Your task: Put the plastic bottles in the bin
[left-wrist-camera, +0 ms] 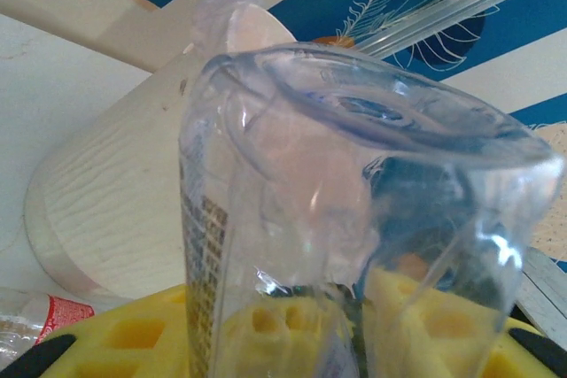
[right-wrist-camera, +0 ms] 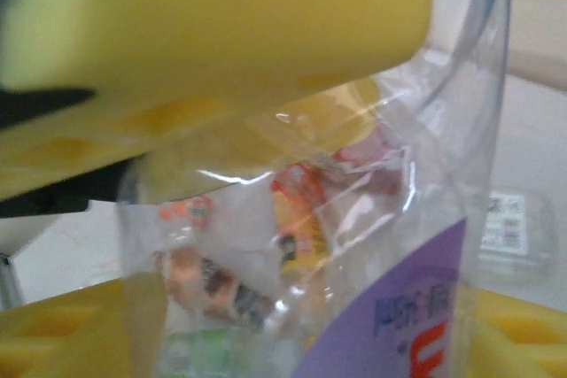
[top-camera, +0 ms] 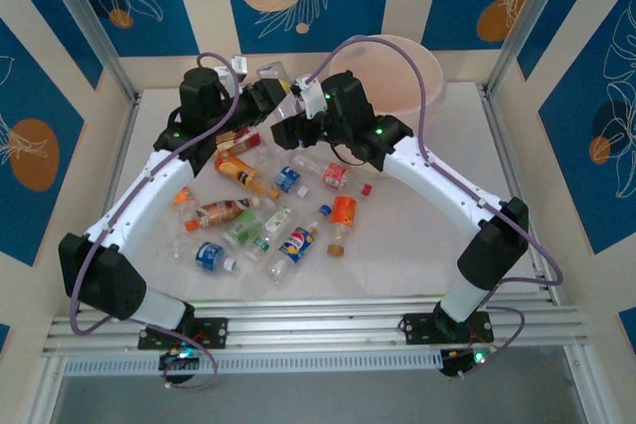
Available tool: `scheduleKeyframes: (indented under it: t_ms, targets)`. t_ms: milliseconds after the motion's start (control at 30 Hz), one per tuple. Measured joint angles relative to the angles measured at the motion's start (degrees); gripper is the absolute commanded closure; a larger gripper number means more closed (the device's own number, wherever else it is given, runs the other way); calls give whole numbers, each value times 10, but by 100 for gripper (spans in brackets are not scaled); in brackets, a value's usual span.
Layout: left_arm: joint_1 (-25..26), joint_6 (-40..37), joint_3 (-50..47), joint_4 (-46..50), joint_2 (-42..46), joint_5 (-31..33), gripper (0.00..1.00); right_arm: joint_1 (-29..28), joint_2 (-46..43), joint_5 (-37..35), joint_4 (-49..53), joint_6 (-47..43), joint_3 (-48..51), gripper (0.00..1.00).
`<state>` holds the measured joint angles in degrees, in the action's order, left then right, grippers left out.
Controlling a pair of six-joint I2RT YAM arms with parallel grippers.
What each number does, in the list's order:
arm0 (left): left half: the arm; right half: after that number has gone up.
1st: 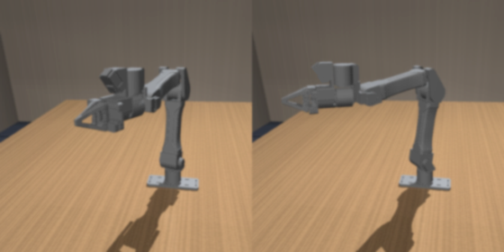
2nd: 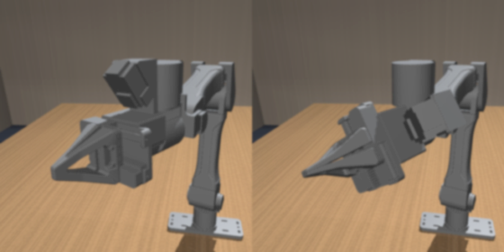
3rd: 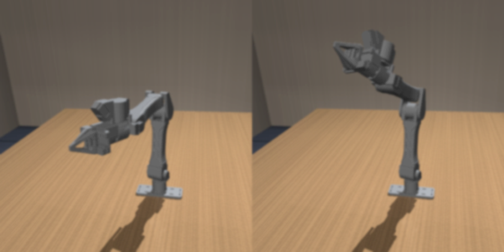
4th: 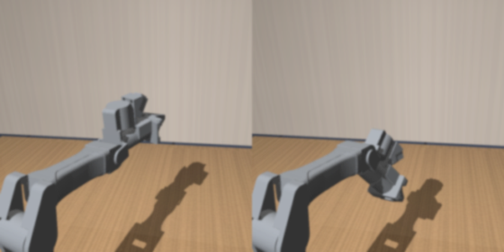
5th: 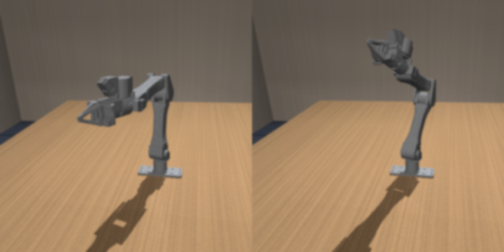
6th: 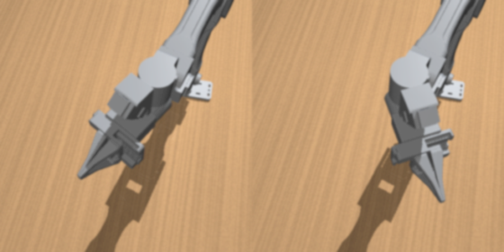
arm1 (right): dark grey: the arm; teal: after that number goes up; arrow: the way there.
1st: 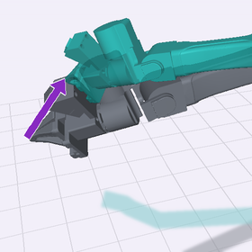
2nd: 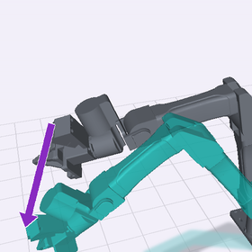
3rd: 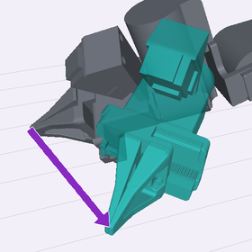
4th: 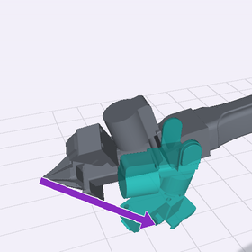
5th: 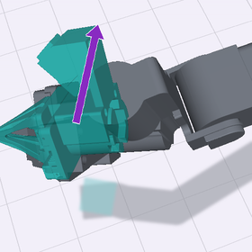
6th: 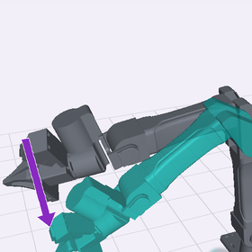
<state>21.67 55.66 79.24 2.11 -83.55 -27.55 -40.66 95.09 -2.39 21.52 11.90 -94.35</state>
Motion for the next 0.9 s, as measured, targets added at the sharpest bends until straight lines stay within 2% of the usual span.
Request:
scheduleKeyframes:
  t_ms: [67, 133, 167, 367, 533, 900]
  targets:
    - [0, 2, 0, 0, 0, 2, 33, 0, 1, -3, 0, -2, -1, 48]
    - [0, 3, 1, 0, 1, 1, 4, 0, 1, -6, 1, -5, -2, 51]
    - [1, 1, 1, 3, 2, 3, 1, 0, 1, -7, -1, -5, -2, 52]
    - [1, -14, 13, 38, 10, 13, 1, 2, 0, -34, -1, -17, -10, 53]
    - [1, -60, 22, 89, 66, 66, 0, 17, -1, -83, 38, -31, -30, 53]
    - [-1, -158, 16, 198, 209, 236, 1, 153, 13, -164, 144, -48, -218, 54]
